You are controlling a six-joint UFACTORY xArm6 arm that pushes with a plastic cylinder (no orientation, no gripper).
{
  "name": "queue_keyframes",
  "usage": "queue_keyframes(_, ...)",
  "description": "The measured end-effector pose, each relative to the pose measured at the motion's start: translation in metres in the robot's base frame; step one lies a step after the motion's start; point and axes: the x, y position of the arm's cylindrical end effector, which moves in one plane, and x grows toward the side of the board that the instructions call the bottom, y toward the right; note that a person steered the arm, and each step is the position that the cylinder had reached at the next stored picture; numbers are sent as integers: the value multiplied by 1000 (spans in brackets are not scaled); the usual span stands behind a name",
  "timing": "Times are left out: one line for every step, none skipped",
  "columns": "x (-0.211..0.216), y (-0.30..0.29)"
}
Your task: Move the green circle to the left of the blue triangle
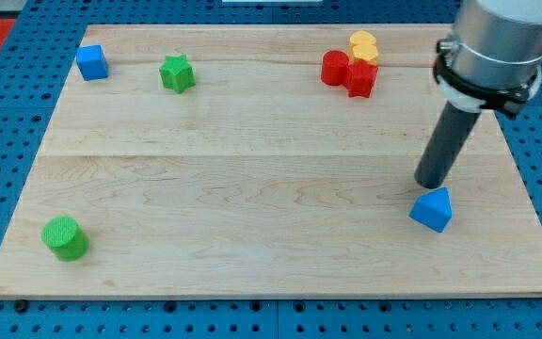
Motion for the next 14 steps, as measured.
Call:
queue_keyframes(13, -2)
queue_keyframes(36, 21)
queue_keyframes(38, 24)
queue_keyframes(38, -30)
queue_keyframes(36, -140)
queue_keyframes(43, -281)
queue_keyframes(41, -387)
queue_keyframes(28, -430)
queue_keyframes(76, -434)
queue_keyframes(73, -391)
queue_keyframes(64, -325)
queue_keyframes(68, -324)
queue_keyframes(86, -353)
queue_keyframes(95, -309)
